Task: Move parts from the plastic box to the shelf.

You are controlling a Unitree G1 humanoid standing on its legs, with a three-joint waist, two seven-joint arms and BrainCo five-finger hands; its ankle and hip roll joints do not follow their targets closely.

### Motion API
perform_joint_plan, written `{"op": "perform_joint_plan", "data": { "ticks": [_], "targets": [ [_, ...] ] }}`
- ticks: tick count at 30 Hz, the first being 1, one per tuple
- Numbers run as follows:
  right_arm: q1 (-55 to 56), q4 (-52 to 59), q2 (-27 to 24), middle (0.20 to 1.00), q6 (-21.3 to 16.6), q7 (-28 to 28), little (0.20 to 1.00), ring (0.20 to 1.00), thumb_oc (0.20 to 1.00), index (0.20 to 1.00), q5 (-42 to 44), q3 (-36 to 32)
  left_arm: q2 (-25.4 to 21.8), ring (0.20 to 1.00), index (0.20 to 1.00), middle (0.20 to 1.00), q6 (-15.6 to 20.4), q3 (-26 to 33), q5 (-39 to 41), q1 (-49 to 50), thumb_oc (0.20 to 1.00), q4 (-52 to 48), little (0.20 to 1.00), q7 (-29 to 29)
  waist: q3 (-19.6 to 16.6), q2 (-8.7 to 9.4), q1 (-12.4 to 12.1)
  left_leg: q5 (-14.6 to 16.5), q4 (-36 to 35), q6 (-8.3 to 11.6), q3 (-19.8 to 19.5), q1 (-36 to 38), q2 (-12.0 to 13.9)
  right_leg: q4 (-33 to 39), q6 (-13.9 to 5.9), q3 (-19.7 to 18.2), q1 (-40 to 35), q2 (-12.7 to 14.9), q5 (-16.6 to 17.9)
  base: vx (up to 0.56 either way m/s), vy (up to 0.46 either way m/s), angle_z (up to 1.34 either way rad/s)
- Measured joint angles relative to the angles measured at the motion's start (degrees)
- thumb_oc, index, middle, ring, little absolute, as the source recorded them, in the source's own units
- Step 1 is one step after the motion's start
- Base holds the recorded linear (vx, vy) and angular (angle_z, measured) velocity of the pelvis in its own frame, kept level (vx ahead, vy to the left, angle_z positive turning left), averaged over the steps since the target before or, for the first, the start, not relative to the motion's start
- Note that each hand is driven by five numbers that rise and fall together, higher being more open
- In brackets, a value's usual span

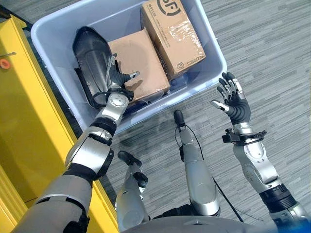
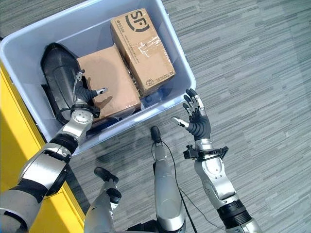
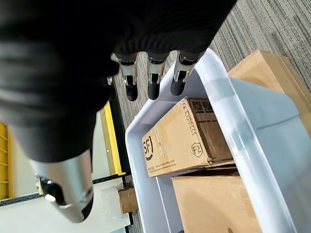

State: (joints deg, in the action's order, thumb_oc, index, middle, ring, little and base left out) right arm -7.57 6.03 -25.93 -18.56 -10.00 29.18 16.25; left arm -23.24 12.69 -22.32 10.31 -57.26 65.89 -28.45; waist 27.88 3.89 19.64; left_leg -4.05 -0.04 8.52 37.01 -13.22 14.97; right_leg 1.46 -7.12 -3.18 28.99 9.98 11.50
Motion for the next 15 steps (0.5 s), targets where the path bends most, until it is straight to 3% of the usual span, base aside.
{"op": "perform_joint_plan", "data": {
  "ticks": [15],
  "targets": [
    [0.66, 1.95, 0.00, 1.000, 0.03, 1.81, 1.000, 1.000, 1.000, 1.000, 0.35, -0.07, 3.02, 1.000, 1.000, 1.000, -0.06, -2.48, -7.59, 4.88, 1.000, -1.67, 1.000, 2.30, -3.64, 0.74, -0.38, -0.07, 0.01, 0.12, 0.19, -0.21, 0.07, 0.01, 0.15, -0.51, 0.54, -0.23, 0.20, 0.00, 0.000, -0.01]
  ]
}}
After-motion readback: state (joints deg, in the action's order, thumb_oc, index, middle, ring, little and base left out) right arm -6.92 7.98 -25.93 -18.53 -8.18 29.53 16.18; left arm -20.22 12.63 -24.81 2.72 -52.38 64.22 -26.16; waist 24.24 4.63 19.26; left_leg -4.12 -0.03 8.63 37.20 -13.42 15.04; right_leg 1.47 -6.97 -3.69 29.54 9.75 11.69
